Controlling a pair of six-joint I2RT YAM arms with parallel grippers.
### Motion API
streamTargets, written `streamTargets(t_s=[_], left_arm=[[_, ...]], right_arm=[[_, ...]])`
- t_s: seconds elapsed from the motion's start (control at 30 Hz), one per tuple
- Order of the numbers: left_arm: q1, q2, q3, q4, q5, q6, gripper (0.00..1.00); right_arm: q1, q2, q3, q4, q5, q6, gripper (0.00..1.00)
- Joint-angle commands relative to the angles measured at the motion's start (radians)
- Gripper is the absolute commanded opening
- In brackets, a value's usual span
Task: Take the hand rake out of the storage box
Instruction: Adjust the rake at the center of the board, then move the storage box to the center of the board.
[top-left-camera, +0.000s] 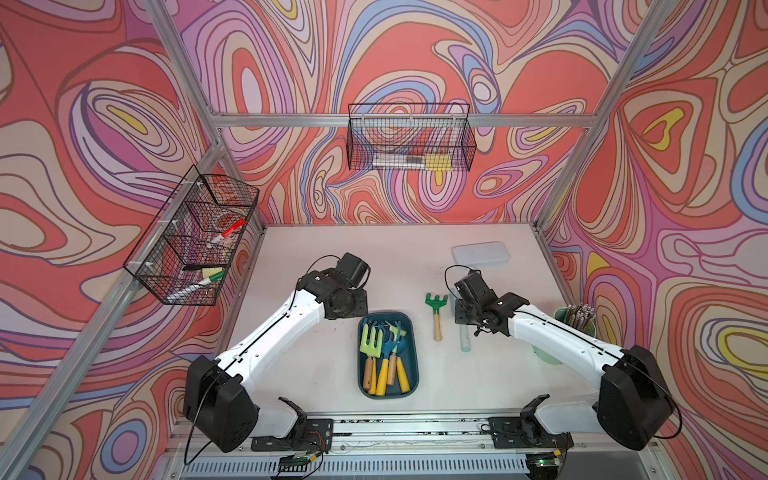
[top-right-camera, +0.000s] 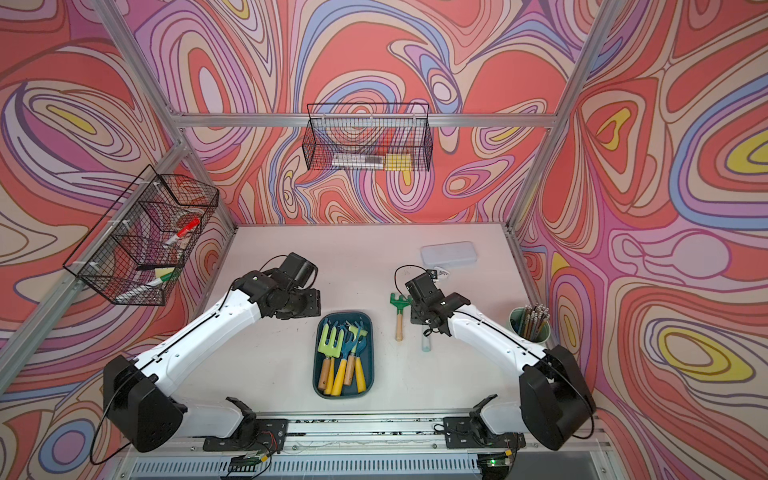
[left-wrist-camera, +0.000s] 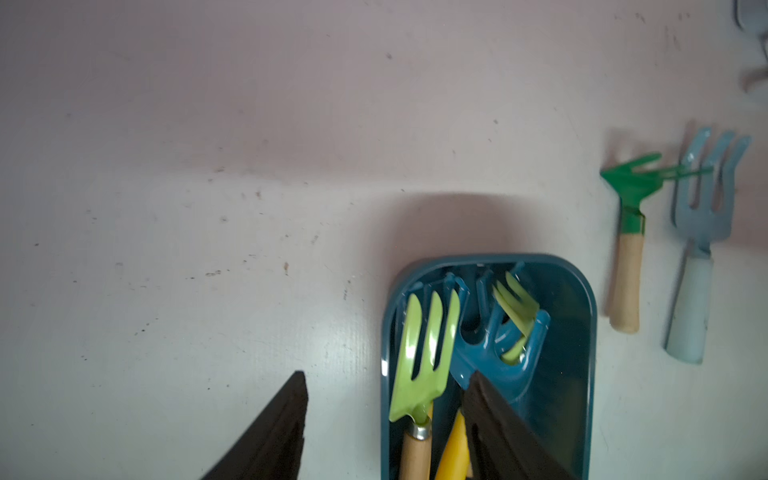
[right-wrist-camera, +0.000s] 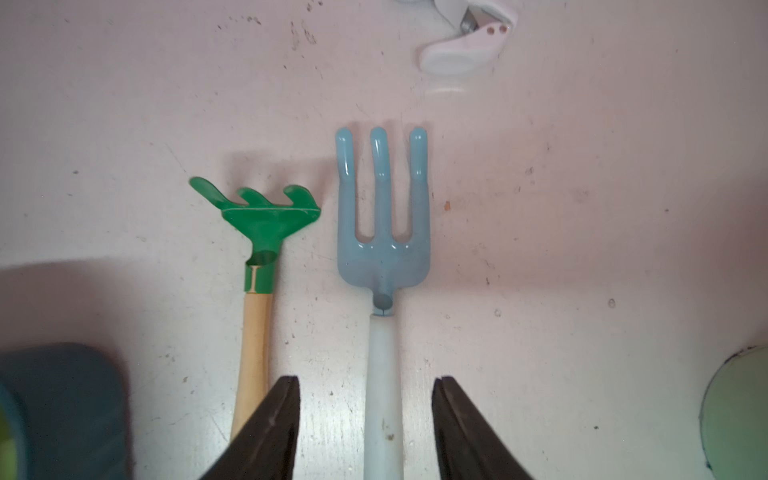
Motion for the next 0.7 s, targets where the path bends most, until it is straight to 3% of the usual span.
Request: streamTargets(t_s=[0.0, 0.07, 0.27, 0.5, 0.67], left_arm=[[-0.095, 0.006, 0.005, -0.095, -0.070, -0.033, 0.62], [-0.152, -0.017, -0.032, -0.095, -0.081, -0.061, 0.62], [-0.188, -0.088, -0.160, -0.069, 0.022, -0.121, 0.57], [-0.366, 0.022, -0.102, -0.174, -0.185, -0.255, 0.51], [-0.415, 0.075, -0.142, -0.143, -0.198, -0.293, 0.47]], right_arm=[[-0.003, -0.004, 0.030, -0.054, 0.007, -0.036, 0.53], [-0.003, -0.019, 0.021, -0.035, -0.006, -0.027, 0.54], [-0.003, -0.053, -0.007, 0.018, -0.068, -0.005, 0.54], [0.000, -0.038, -0.014, 0.050, -0.080, 0.010, 0.53], [-0.001, -0.047, -0.024, 0.037, -0.046, 0.001, 0.54]])
